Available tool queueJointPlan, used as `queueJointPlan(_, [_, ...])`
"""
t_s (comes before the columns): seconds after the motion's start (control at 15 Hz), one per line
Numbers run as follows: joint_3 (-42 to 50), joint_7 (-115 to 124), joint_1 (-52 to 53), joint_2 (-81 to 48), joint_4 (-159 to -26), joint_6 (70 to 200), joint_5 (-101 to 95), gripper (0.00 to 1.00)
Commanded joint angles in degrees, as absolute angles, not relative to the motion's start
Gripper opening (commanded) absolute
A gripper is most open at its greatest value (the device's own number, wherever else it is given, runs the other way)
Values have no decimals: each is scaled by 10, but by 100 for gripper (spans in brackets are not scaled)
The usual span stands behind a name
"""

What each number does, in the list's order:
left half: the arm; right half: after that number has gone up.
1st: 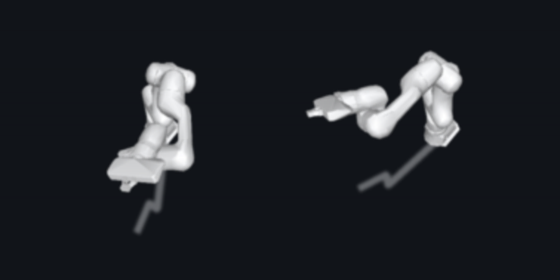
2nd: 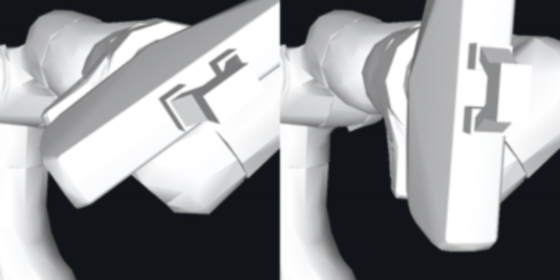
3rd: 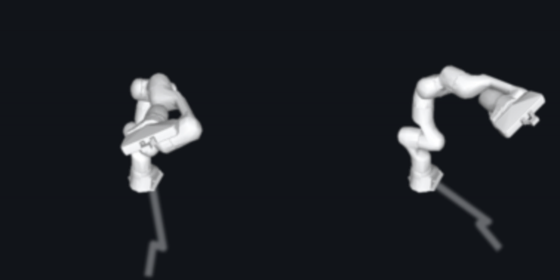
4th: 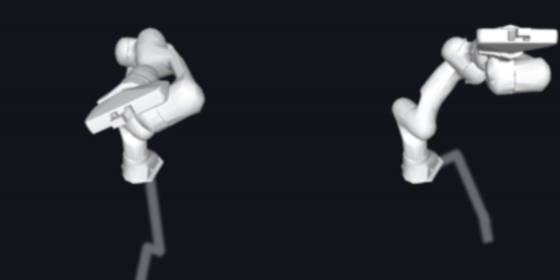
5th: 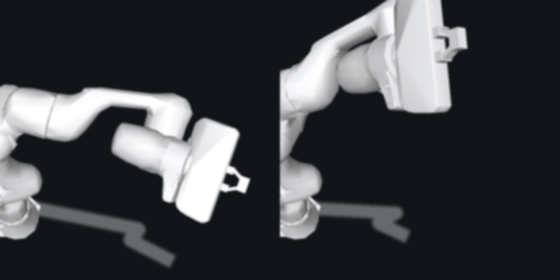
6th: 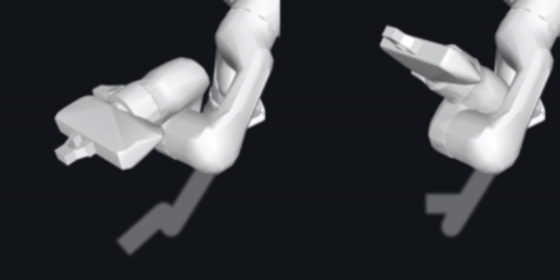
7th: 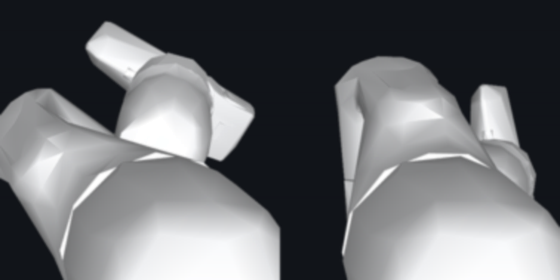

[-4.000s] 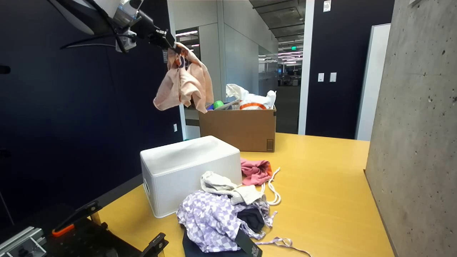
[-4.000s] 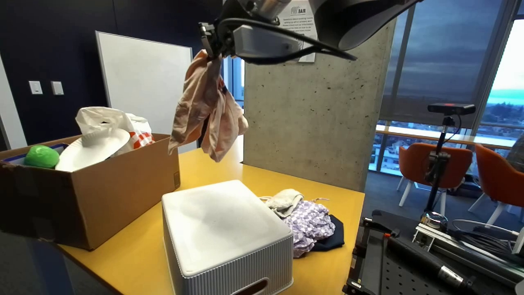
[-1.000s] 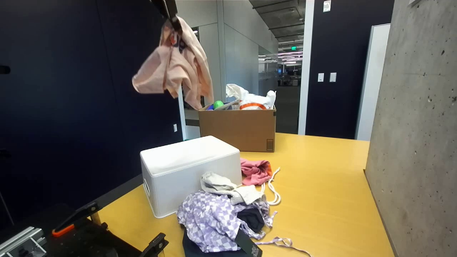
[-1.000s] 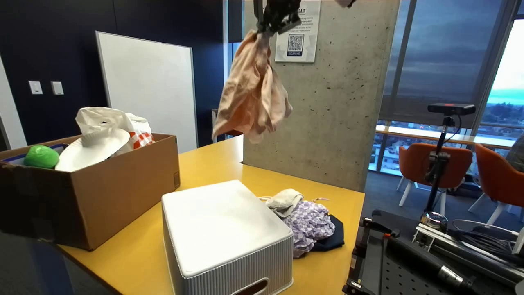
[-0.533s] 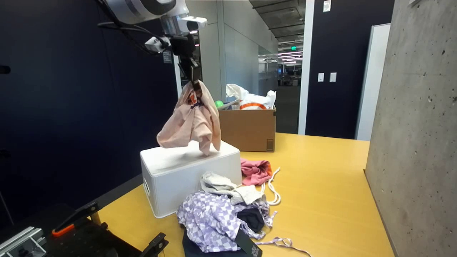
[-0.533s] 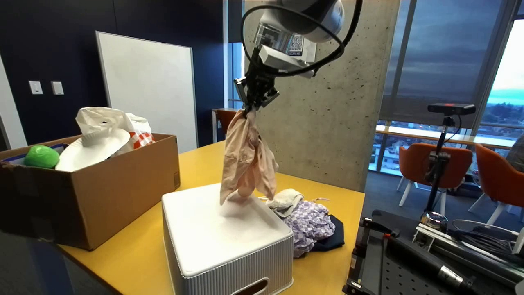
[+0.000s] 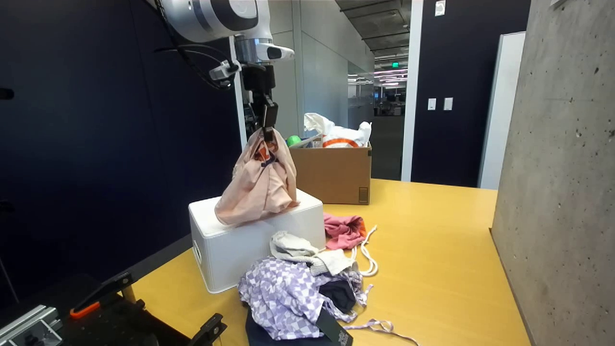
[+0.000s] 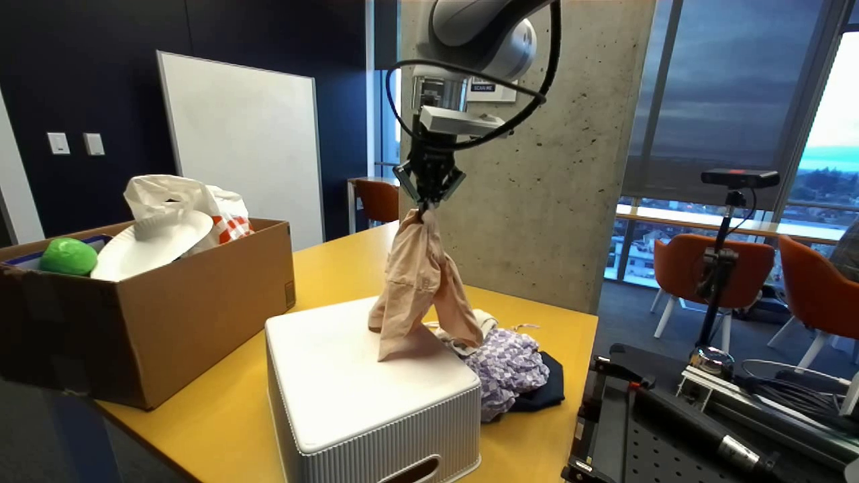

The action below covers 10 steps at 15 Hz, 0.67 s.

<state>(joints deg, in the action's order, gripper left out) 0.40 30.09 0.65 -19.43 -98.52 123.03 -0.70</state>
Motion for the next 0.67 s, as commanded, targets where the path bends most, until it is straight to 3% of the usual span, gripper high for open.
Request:
queueJointPlan(0.0, [24,313,22,-255,-899,1130,-15,2])
queueJointPlan(0.6, [25,317,100,-438,-669,1096,-47,2])
